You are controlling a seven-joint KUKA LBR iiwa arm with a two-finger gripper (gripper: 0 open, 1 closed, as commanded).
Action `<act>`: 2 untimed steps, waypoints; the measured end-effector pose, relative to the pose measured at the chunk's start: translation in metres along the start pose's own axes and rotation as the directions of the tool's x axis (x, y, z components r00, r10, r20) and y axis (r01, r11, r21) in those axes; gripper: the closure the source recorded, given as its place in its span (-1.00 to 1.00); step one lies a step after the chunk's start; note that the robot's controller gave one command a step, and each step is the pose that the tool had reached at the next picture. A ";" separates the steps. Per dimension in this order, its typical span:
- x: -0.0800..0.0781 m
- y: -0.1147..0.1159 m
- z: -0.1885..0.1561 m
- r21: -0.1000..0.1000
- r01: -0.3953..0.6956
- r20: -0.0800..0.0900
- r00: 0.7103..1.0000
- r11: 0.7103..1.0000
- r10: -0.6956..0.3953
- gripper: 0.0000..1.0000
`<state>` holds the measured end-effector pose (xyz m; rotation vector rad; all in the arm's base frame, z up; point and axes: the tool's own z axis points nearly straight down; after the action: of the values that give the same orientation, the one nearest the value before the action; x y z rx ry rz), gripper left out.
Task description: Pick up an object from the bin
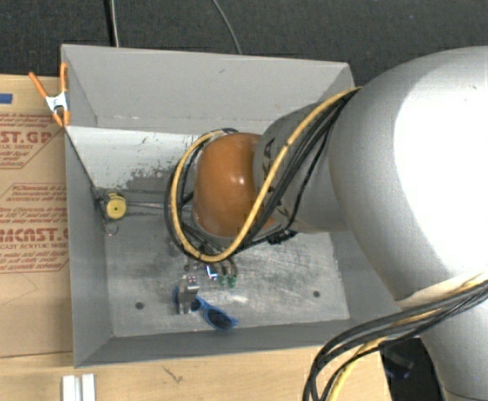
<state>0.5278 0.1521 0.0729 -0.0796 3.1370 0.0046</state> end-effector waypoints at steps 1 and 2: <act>0.044 -0.050 -0.002 0.001 0.231 0.022 0.973 0.973 -0.231 -1.00; 0.048 -0.051 -0.002 0.001 0.230 0.003 0.973 0.973 -0.230 1.00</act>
Offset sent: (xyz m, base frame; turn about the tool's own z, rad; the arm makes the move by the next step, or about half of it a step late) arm -0.0476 -0.0549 -0.0029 -0.2319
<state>0.4828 0.0989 0.0742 -0.4420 3.1037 0.0032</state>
